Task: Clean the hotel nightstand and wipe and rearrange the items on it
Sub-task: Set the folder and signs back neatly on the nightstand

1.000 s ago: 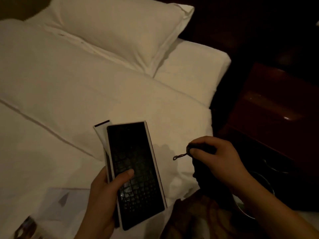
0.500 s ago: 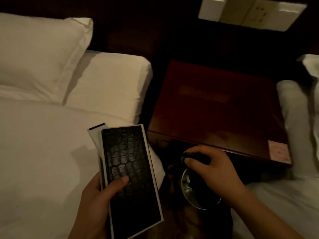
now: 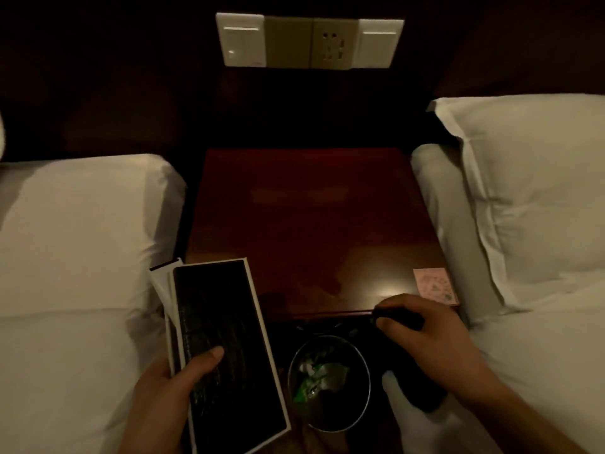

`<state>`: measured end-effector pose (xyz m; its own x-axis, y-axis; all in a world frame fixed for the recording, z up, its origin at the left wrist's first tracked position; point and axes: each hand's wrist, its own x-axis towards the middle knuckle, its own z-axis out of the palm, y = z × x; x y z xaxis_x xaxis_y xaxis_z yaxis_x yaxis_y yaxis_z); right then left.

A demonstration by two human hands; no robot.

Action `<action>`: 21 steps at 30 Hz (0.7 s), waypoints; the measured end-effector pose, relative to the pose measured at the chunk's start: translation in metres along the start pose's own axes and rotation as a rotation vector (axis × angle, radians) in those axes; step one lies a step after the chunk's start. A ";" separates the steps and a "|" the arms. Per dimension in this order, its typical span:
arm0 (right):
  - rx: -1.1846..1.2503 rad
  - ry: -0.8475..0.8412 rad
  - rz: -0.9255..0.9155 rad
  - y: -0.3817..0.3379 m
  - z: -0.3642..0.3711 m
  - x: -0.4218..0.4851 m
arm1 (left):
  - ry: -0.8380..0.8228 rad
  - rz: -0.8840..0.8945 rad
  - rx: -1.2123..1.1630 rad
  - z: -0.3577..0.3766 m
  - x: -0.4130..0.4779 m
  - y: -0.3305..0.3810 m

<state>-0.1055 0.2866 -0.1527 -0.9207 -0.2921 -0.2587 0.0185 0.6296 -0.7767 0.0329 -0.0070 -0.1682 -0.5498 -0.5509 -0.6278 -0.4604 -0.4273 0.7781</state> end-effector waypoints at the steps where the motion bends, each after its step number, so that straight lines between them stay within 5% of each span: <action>1: -0.032 0.038 0.016 0.007 -0.008 0.008 | -0.005 -0.011 0.009 0.006 0.008 0.001; 6: -0.075 0.205 0.135 0.031 -0.042 0.054 | -0.125 -0.056 0.022 0.032 0.044 0.009; 14: -0.274 0.193 0.181 0.090 -0.048 0.128 | -0.247 -0.048 0.001 0.058 0.093 0.012; 21: -0.726 0.149 0.093 0.108 -0.032 0.141 | -0.181 0.014 0.055 0.091 0.096 0.014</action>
<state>-0.2458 0.3364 -0.2548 -0.9721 -0.1460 -0.1838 -0.1154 0.9791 -0.1672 -0.0898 -0.0003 -0.2188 -0.6708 -0.4163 -0.6138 -0.4865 -0.3776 0.7879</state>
